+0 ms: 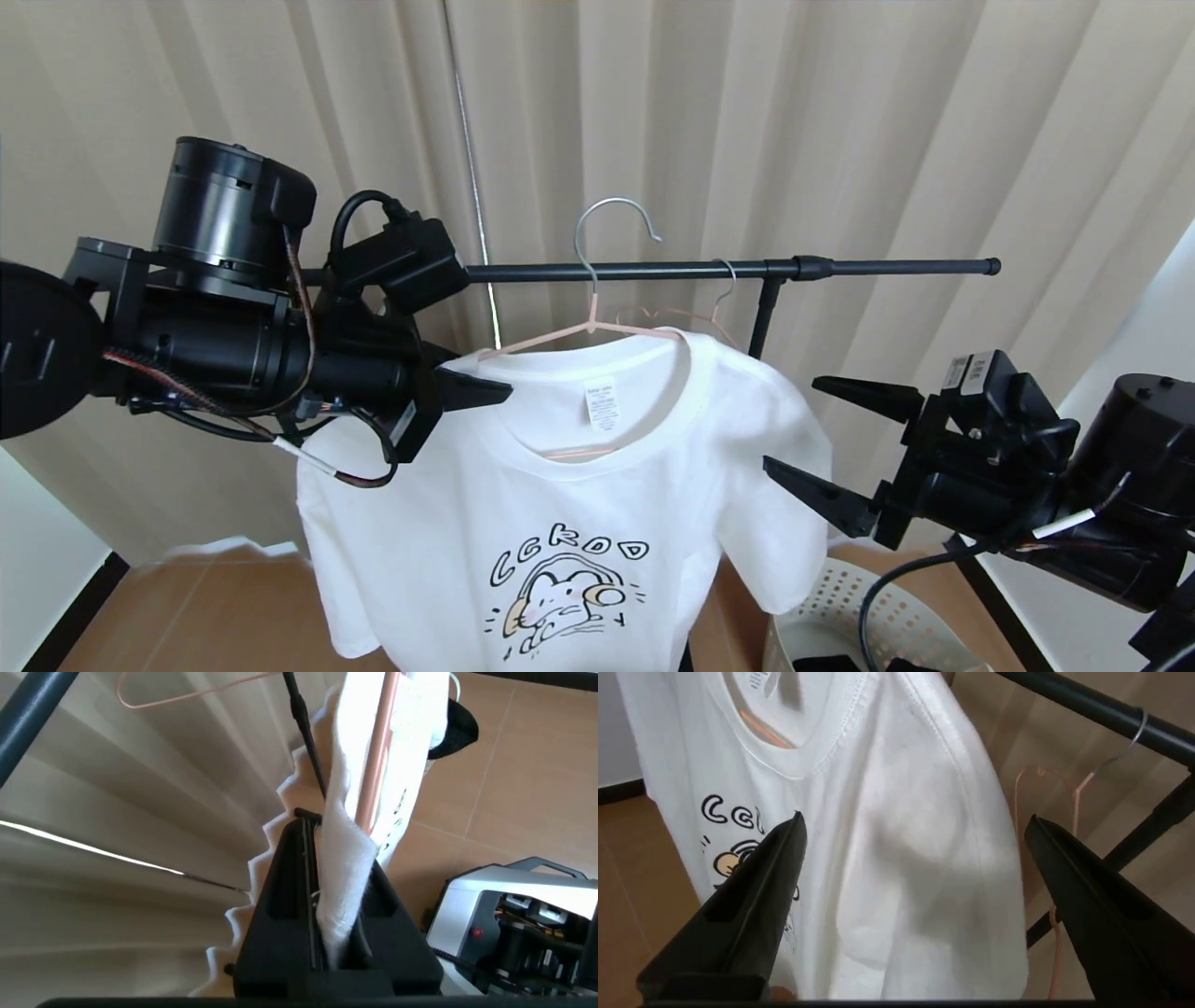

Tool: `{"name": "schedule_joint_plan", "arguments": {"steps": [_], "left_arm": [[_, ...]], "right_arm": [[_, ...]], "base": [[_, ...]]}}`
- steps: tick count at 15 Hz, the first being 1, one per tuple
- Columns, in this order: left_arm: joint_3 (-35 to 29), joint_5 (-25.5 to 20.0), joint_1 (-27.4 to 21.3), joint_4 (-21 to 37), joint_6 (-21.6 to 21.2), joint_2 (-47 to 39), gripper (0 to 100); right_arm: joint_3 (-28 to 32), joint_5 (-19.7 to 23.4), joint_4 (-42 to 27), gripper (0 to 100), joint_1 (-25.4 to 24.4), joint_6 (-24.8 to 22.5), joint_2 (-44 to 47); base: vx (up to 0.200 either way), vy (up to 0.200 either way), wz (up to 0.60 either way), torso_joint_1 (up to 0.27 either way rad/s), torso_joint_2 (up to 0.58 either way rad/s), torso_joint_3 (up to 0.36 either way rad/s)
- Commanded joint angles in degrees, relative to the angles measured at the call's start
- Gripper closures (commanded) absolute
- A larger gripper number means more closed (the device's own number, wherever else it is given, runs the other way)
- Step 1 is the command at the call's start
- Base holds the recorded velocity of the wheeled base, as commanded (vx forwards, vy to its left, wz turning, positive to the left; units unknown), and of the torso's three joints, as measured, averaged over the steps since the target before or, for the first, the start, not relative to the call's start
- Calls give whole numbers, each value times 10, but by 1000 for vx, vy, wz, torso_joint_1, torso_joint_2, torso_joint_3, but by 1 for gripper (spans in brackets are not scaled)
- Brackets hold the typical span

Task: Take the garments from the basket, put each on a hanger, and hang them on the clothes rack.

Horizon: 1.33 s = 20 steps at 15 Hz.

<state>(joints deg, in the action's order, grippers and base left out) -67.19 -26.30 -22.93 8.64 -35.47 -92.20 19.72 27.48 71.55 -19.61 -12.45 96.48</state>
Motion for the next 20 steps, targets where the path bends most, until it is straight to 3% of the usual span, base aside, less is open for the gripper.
{"name": "schedule_joint_plan", "arguments": {"steps": [1, 5, 9, 13, 14, 20], "left_arm": [[16, 1, 0, 0, 1, 30, 100], [42, 17, 0, -6, 1, 59, 100], [97, 42, -1, -56, 2, 97, 100], [113, 57, -2, -85, 35, 107, 100], [113, 58, -1, -85, 38, 107, 100], [123, 58, 0, -88, 55, 124, 100]], "right_arm": [[8, 0, 2, 0, 19, -2, 33], [16, 0, 2, 0, 32, -3, 64], [18, 0, 3, 0, 34, -26, 93], [19, 0, 4, 0, 33, -28, 114], [21, 0, 4, 100, 32, -28, 115], [42, -8, 4, 100, 48, -28, 129]], "base": [[0, 0, 0, 0, 0, 0], [0, 0, 0, 0, 0, 0], [0, 0, 0, 0, 0, 0], [0, 0, 0, 0, 0, 0], [0, 0, 0, 0, 0, 0], [0, 0, 0, 0, 0, 0]]}}
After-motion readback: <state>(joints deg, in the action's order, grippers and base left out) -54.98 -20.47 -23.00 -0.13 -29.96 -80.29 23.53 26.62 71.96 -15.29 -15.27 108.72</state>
